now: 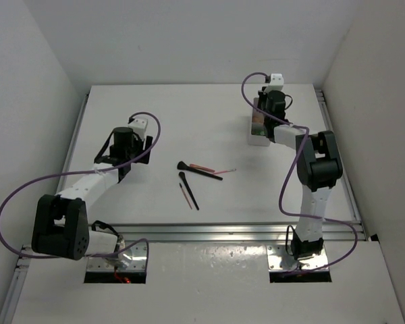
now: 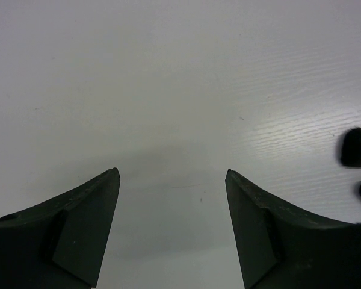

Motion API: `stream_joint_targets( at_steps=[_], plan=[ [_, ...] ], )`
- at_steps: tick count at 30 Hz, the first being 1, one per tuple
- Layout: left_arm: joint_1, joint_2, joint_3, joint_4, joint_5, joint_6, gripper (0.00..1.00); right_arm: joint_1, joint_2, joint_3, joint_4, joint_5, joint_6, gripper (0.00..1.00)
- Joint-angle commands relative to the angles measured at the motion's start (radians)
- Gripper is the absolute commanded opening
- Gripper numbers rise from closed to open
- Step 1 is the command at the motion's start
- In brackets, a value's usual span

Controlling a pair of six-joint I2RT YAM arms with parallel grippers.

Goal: Organize the makeup

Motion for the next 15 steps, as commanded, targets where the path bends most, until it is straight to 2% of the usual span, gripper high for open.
stream_joint_targets(
  at_steps=[1, 3, 4, 7, 12, 13, 15],
  plan=[
    [-0.033, 0.0, 0.036, -0.009, 0.002, -0.002, 0.77, 0.007, -0.007, -0.032, 0.075, 0.015, 0.034, 0.05],
    [-0.042, 0.0, 0.036, -0.009, -0.008, -0.002, 0.77, 0.006, -0.022, -0.06, 0.078, 0.017, 0.04, 0.12],
    [-0.042, -0.01, 0.036, -0.018, -0.008, -0.002, 0.77, 0.006, -0.029, -0.064, 0.078, 0.023, 0.04, 0.24],
    [-0.062, -0.02, 0.027, -0.018, -0.008, -0.002, 0.77, 0.007, -0.064, -0.098, 0.072, 0.035, 0.041, 0.43],
    [-0.09, -0.04, 0.027, -0.036, -0.018, 0.008, 0.77, 0.006, -0.179, -0.156, 0.037, 0.041, 0.041, 0.65],
    [-0.101, -0.04, 0.027, -0.036, -0.034, 0.008, 0.77, 0.006, -0.212, -0.162, 0.026, 0.044, 0.04, 0.65],
    [-0.11, -0.049, 0.027, -0.046, -0.046, 0.021, 0.77, 0.006, -0.269, -0.182, -0.033, 0.052, 0.04, 0.71]
  ],
)
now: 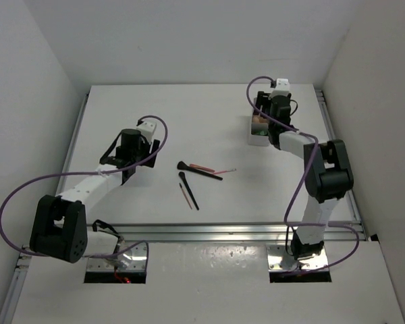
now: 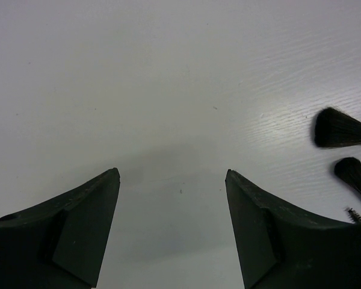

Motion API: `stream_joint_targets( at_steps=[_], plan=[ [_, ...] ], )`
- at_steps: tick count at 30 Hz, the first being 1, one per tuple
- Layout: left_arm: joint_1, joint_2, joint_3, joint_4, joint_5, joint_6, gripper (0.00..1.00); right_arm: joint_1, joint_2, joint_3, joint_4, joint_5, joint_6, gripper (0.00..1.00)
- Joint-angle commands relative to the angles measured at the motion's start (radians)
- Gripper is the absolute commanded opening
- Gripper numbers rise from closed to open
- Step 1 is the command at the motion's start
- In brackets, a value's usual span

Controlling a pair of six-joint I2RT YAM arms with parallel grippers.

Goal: Organize the makeup

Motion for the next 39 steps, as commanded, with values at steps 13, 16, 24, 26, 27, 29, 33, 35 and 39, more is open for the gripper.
stream_joint_targets(
  at_steps=[13, 16, 24, 26, 27, 29, 33, 35, 39],
  plan=[
    [-0.13, -0.069, 0.017, -0.028, 0.019, -0.059, 0.77, 0.07, -0.637, -0.177, -0.664, 0.061, 0.009, 0.81],
    [-0.164, -0.049, 0.017, -0.057, 0.039, -0.168, 0.75, 0.101, -0.741, -0.291, -0.701, 0.111, 0.023, 0.81],
    [-0.311, 0.029, 0.029, -0.141, 0.041, -0.344, 0.66, 0.137, -0.878, -0.409, -0.868, 0.168, 0.095, 0.81],
    [-0.349, 0.057, 0.058, -0.206, -0.02, -0.415, 0.66, 0.142, -0.915, -0.423, -0.94, 0.165, 0.111, 0.81],
    [-0.363, 0.069, 0.073, -0.233, -0.045, -0.44, 0.66, 0.151, -0.926, -0.435, -0.975, 0.167, 0.138, 0.81],
    [-0.398, 0.118, 0.127, -0.308, -0.098, -0.507, 0.64, 0.162, -0.988, -0.447, -1.065, 0.176, 0.16, 0.8],
    [-0.428, 0.207, 0.195, -0.407, -0.178, -0.559, 0.56, 0.188, -1.117, -0.545, -1.123, 0.226, 0.239, 0.79],
    [-0.437, 0.218, 0.195, -0.407, -0.178, -0.569, 0.56, 0.194, -1.206, -0.579, -1.16, 0.262, 0.276, 0.78],
    [-0.448, 0.248, 0.182, -0.407, -0.126, -0.581, 0.51, 0.191, -1.306, -0.606, -1.232, 0.311, 0.285, 0.78]
  ],
)
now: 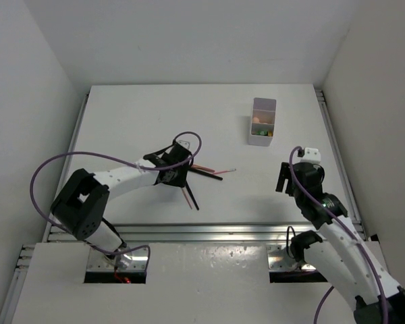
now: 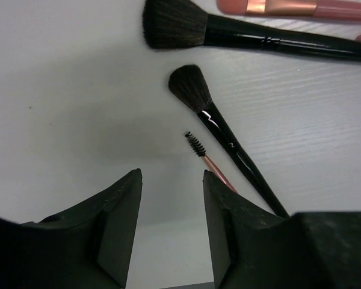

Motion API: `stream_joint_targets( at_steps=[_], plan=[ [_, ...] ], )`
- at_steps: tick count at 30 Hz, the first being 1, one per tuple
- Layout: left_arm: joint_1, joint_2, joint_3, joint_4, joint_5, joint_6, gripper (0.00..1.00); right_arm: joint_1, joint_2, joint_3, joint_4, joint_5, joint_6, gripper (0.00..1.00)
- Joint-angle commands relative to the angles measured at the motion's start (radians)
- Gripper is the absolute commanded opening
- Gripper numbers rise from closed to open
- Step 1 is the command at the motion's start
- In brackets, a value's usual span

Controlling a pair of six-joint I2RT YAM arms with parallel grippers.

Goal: Organize the makeup

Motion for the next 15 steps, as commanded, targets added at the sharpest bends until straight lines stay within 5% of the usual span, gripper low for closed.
stream_joint_targets(
  at_steps=[1, 15],
  plan=[
    [-0.015, 0.04, -0.003, -0.04, 0.0, -0.062, 0.5, 0.005, -0.06, 0.0, -0.09, 0.085, 0.043, 0.78],
    [-0.044, 0.087, 0.001, 0.075, 0.023, -0.01, 0.5, -0.017, -0.135, -0.043, -0.172, 0.128, 0.008, 0.78]
  ],
)
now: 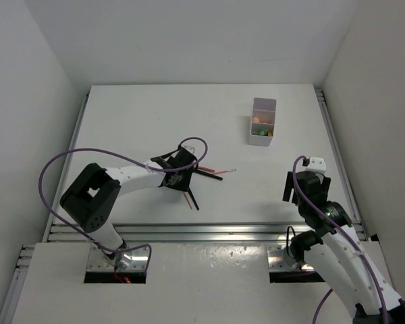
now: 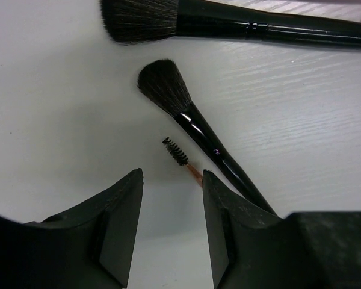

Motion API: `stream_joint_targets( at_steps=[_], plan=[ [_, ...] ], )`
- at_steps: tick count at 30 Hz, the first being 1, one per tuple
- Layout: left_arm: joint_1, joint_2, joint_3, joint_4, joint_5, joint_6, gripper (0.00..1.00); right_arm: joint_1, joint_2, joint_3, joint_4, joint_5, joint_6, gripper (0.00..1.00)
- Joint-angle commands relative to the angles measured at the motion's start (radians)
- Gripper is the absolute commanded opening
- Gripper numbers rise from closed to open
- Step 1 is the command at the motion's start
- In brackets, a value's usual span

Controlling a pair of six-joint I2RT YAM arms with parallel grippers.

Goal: Organize the makeup

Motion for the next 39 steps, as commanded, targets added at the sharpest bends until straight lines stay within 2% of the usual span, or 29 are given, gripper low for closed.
stream_joint_targets(
  at_steps=[1, 14, 19, 25, 32, 39],
  plan=[
    [-0.01, 0.004, 0.016, 0.021, 0.013, 0.008, 0.5, 0.006, -0.008, -0.008, 0.0, 0.033, -0.002, 0.78],
    [-0.01, 0.045, -0.02, 0.044, 0.061, 0.017, 0.49, 0.008, -0.011, -0.003, -0.025, 0.066, -0.025, 0.78],
    [-0.01, 0.056, -0.029, 0.034, 0.061, -0.004, 0.34, 0.008, -0.047, 0.0, -0.037, 0.106, -0.034, 0.78],
    [0.001, 0.105, 0.003, -0.115, -0.01, -0.059, 0.19, 0.005, -0.085, 0.009, -0.074, 0.142, -0.048, 0.78],
    [0.01, 0.096, -0.006, -0.152, -0.031, -0.059, 0.0, 0.008, -0.097, 0.021, -0.078, 0.163, -0.066, 0.78],
    [0.01, 0.047, -0.017, -0.175, -0.041, -0.023, 0.0, 0.008, -0.084, 0.041, -0.063, 0.172, -0.093, 0.78]
  ],
)
